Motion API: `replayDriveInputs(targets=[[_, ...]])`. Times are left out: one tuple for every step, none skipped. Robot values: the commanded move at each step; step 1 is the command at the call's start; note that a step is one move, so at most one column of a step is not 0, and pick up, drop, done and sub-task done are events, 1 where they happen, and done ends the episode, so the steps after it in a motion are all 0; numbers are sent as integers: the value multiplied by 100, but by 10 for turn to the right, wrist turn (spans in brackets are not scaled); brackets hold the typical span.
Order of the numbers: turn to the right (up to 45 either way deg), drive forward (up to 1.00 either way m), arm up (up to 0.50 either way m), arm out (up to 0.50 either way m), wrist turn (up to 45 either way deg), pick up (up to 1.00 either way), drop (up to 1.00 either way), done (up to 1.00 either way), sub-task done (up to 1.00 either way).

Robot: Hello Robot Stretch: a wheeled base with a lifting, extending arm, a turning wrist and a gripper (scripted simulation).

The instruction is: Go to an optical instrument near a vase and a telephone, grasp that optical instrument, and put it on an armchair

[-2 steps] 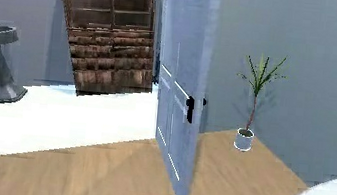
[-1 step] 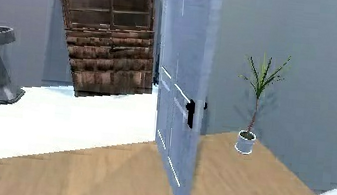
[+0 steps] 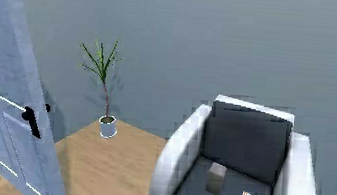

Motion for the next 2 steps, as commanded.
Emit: replayDriveInputs(targets=[[60, 0, 0, 0, 0, 0, 0, 0, 0], [-390, 0, 0, 0, 0, 0, 0, 0, 0]])
